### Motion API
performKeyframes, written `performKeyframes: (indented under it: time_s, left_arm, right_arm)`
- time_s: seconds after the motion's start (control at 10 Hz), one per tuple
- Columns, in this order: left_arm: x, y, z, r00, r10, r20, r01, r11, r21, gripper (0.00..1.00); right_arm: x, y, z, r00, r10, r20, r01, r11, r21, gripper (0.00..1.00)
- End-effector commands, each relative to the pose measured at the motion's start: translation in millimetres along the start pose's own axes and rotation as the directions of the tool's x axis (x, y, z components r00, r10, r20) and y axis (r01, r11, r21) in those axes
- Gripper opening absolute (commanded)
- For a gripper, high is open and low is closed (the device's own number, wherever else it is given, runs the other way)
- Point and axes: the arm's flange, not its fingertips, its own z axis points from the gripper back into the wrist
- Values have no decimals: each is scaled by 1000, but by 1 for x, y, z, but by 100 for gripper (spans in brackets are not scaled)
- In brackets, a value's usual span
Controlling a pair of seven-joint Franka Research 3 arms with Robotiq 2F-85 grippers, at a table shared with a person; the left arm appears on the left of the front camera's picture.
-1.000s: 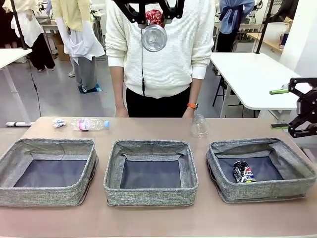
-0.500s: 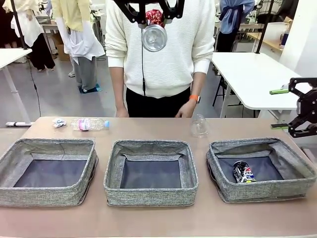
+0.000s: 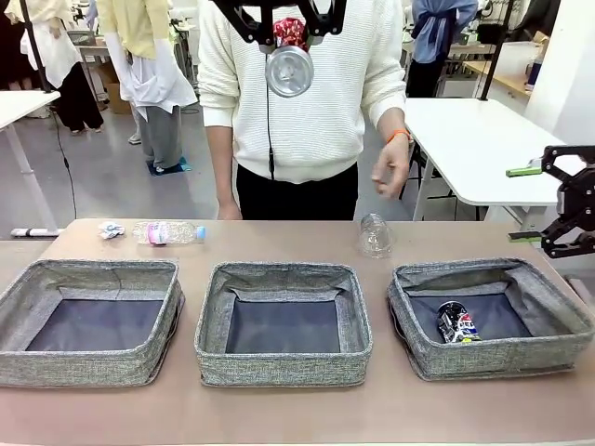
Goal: Sort the waste into the appropriate baskets.
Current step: Place the picked waste into the Fabric basket indicated by the person.
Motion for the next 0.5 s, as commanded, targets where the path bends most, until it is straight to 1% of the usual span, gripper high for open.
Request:
performKeyframes:
  time_s: [0.0, 0.4]
  left_arm:
    - [-6, 9, -2, 1000, 0, 10, 0, 1000, -11, 28]
    - [-6, 9, -2, 1000, 0, 10, 0, 1000, -11, 28]
  right_arm:
    - [-2, 4, -1, 1000, -11, -1, 11, 1000, 24, 100]
    - [-2, 4, -1, 1000, -11, -1, 11, 1000, 24, 100]
